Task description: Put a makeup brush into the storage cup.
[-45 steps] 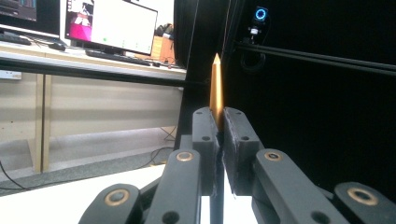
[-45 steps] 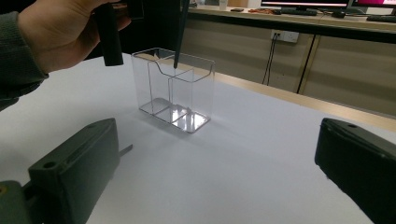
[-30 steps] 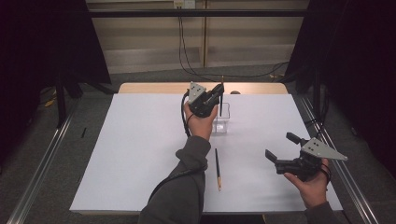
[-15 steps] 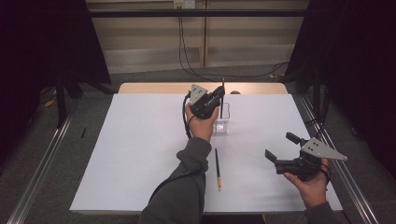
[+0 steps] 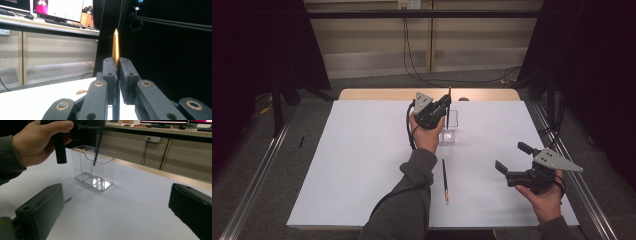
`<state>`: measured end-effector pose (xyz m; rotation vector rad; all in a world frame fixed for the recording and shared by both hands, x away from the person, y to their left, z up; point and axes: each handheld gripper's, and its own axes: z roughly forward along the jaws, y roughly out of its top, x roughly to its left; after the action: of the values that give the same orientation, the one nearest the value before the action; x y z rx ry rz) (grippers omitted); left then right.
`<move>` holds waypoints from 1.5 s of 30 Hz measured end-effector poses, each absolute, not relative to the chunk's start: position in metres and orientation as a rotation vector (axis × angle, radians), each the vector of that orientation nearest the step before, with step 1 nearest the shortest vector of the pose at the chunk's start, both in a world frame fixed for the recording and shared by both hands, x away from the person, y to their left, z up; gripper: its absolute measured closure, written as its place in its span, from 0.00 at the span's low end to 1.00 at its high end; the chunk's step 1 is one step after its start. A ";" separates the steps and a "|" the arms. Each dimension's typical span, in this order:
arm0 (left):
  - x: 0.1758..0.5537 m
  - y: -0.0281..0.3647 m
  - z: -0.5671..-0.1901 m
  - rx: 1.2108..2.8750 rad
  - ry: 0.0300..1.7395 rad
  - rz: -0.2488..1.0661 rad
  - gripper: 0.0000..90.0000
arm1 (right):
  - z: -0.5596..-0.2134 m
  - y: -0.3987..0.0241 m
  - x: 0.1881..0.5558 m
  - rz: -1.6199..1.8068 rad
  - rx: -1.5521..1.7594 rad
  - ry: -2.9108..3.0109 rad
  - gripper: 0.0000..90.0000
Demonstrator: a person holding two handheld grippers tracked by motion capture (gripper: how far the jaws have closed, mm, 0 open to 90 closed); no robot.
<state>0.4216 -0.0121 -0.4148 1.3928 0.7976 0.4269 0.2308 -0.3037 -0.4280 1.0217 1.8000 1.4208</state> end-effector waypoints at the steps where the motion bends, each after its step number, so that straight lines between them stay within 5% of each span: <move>1: 0.422 -0.012 -0.415 1.393 0.798 0.427 0.93 | -0.428 -0.304 0.231 1.421 1.022 1.800 0.00; 45: 0.414 -0.017 -0.436 1.488 0.806 0.403 0.92 | -0.429 -0.302 0.231 1.417 1.015 1.808 0.00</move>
<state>0.4143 -0.0174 -0.4361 1.4882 0.8063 0.4033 0.2313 -0.3021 -0.4289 1.0153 1.8079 1.4166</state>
